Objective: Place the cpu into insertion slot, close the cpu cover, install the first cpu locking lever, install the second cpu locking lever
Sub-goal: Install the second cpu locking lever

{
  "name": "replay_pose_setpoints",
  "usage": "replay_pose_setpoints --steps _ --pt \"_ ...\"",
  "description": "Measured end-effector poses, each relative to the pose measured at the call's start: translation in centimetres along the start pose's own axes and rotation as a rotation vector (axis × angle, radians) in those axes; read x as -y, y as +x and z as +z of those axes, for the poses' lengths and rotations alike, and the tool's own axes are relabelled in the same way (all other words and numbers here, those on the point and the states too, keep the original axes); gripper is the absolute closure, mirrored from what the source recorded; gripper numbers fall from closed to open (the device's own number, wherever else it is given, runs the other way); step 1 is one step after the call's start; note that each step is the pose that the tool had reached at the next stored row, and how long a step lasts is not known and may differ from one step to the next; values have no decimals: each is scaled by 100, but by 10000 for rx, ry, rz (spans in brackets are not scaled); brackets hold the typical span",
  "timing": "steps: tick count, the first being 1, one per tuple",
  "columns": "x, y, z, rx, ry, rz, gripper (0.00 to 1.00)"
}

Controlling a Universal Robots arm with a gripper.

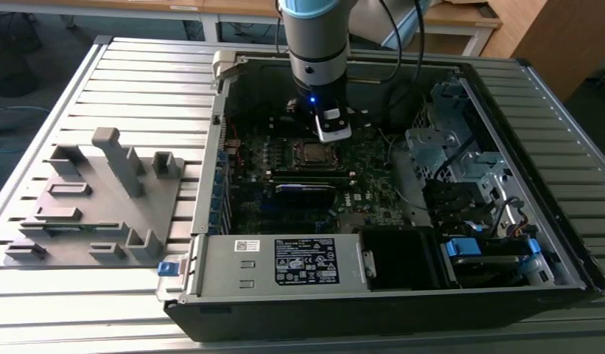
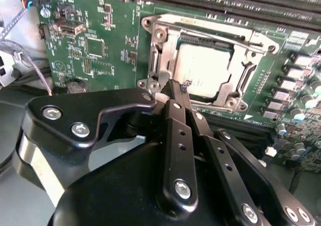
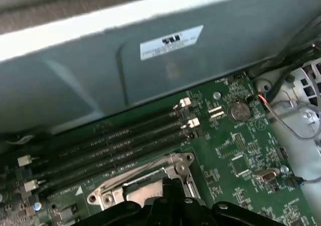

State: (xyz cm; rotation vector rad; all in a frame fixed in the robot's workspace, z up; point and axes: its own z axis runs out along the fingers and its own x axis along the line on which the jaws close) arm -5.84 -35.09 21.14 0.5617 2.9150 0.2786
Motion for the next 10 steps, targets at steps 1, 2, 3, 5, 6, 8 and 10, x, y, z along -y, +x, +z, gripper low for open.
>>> replay_pose_setpoints --steps 1,2,3,5,6,8,10 --pt "1 0 0 2 5 0 90" --pt "1 -1 0 3 6 -1 90" --pt "1 -1 0 3 7 -1 90" --pt "2 -1 0 3 11 -2 90" --pt "2 -1 2 -23 37 -1 90" --pt "2 -1 6 -171 169 16 90" --pt "3 -3 11 -357 329 37 90"
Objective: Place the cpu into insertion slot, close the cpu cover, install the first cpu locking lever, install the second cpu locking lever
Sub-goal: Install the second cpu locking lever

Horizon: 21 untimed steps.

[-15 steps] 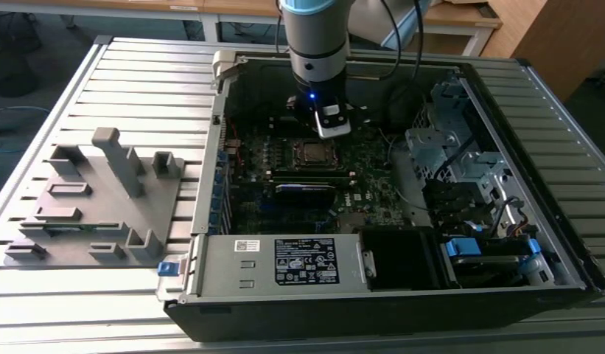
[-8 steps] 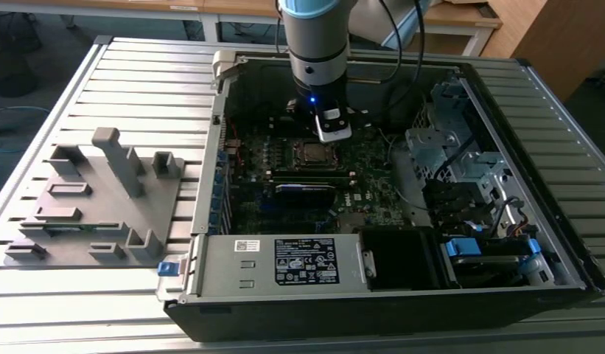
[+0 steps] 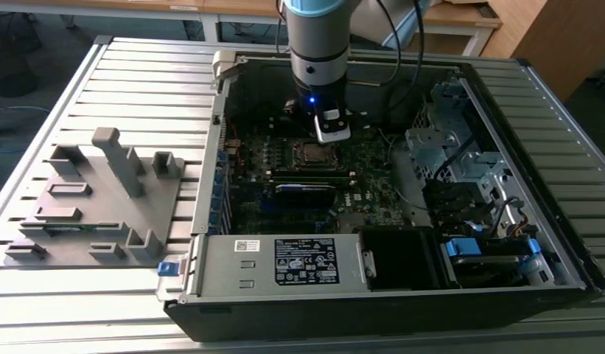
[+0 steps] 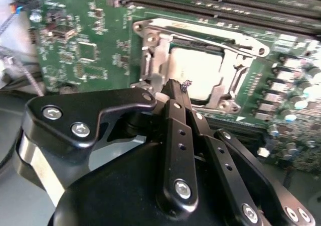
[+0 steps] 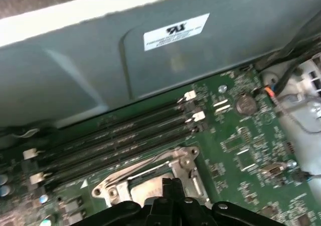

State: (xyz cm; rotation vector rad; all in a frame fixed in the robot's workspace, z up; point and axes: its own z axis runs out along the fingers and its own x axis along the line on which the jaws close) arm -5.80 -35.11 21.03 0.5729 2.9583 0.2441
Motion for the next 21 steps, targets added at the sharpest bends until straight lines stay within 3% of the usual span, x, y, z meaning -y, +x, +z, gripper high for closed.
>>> replay_pose_setpoints --steps 5,12,13,21 --pt "0 -3 11 -535 415 62 90" --pt "1 -6 24 -1422 1004 170 90" --pt "1 -7 26 -1487 1046 178 90" --pt "-10 -29 30 -1489 1046 178 90"
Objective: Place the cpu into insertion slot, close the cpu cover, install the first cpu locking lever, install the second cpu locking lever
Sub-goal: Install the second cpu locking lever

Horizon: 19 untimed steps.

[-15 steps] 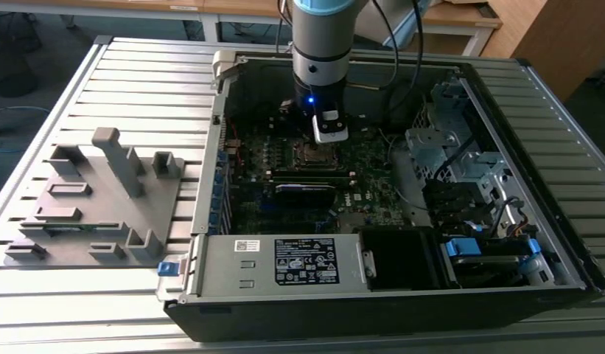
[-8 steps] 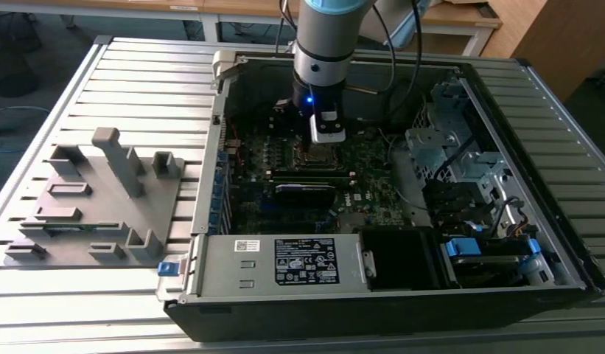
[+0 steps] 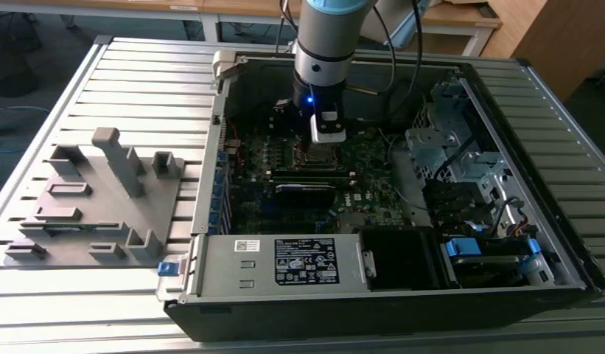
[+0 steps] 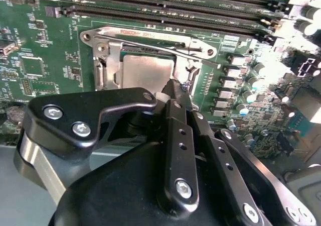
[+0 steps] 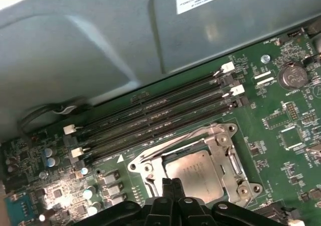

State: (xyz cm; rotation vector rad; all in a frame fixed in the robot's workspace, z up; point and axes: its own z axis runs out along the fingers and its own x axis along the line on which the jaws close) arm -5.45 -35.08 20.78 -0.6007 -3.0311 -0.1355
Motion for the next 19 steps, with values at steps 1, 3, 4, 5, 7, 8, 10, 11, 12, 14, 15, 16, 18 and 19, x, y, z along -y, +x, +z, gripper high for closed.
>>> replay_pose_setpoints --steps 1,3,4,5,7,8,10,11,12,14,15,16,18,19 --pt "-7 -16 -1 1 0 1 90" --pt "-24 -54 -2 0 0 0 90" --pt "-32 -72 -2 0 0 0 90" --pt "-41 -89 -3 0 1 0 90" --pt "-56 -118 -3 0 1 0 90" --pt "-62 -129 -3 0 1 -5 90" --pt "-66 -135 -2 -4 5 -69 90" --pt "-66 -135 -2 -7 15 -152 90" --pt "-67 -135 -2 -8 39 -240 90" --pt "-67 -136 -3 5 124 -431 90" --pt "-67 -136 -2 15 172 -524 90" --pt "-67 -136 -2 25 221 -628 90" --pt "-66 -136 -2 33 287 -810 90" --pt "-66 -136 -3 31 291 -842 90"
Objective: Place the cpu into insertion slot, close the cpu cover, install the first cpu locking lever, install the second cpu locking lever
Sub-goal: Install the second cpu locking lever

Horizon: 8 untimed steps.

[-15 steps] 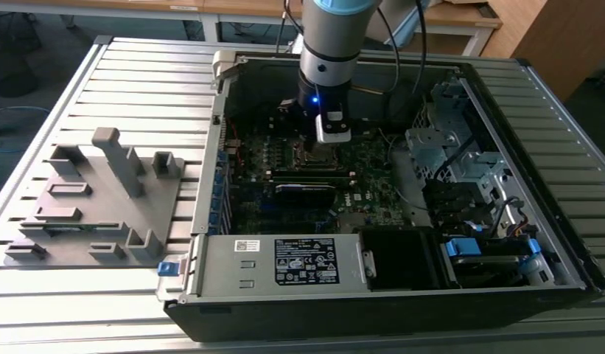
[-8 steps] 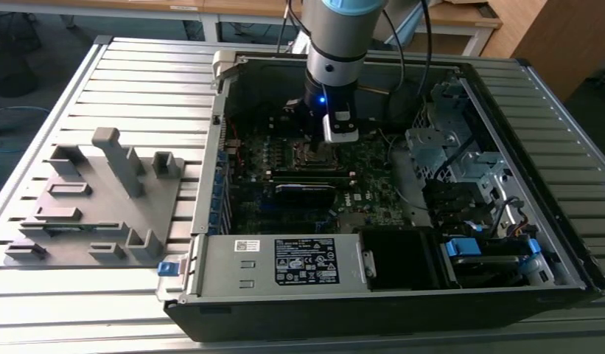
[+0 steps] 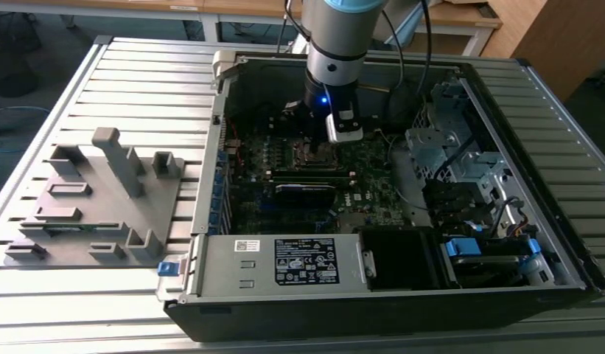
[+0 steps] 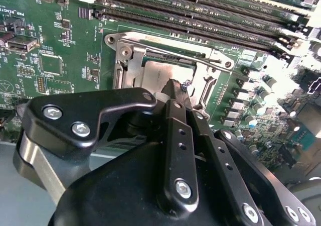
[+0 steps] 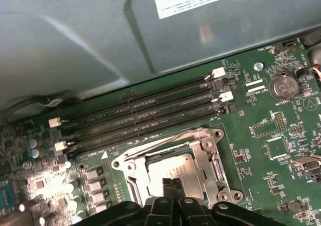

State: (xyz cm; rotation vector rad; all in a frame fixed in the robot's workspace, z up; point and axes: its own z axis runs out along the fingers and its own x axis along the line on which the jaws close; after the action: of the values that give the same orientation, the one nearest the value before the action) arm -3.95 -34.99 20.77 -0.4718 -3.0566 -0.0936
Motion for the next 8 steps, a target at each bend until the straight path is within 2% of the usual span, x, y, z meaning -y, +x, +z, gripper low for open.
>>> replay_pose_setpoints --steps 4,8 --pt "-1 0 0 0 1 -3 90" --pt "-3 3 -41 0 0 -3 90"
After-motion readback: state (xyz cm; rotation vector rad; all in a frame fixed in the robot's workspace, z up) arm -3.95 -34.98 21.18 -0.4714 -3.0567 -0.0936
